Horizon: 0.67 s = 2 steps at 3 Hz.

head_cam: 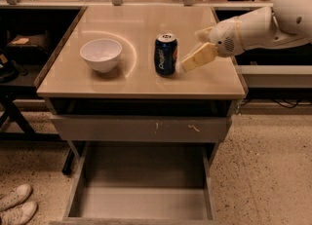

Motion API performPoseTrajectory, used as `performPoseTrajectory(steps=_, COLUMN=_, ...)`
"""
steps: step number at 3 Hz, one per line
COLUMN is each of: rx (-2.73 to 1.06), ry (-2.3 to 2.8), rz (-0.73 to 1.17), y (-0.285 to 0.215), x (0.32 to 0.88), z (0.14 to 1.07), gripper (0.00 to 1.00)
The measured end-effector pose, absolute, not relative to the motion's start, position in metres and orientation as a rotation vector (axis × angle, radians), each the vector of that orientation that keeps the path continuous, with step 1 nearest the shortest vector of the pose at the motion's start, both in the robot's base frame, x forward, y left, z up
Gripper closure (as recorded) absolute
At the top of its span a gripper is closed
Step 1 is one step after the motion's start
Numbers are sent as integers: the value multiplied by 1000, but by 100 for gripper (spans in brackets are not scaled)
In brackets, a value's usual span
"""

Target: Place pepsi can into middle drawer

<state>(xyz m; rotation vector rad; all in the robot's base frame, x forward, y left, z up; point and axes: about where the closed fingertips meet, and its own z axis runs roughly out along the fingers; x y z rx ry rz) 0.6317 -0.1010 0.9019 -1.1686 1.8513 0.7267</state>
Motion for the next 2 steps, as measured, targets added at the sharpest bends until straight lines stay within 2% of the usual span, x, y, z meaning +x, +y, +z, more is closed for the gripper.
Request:
performPoseTrajectory(steps=1, rx=-1210, ry=1773, rz=808, y=-59, x=637, z=886, gripper=0)
performPoseTrajectory(steps=2, rx=-1219, ry=1765, rz=804, y=-56, x=641, z=889, gripper=0)
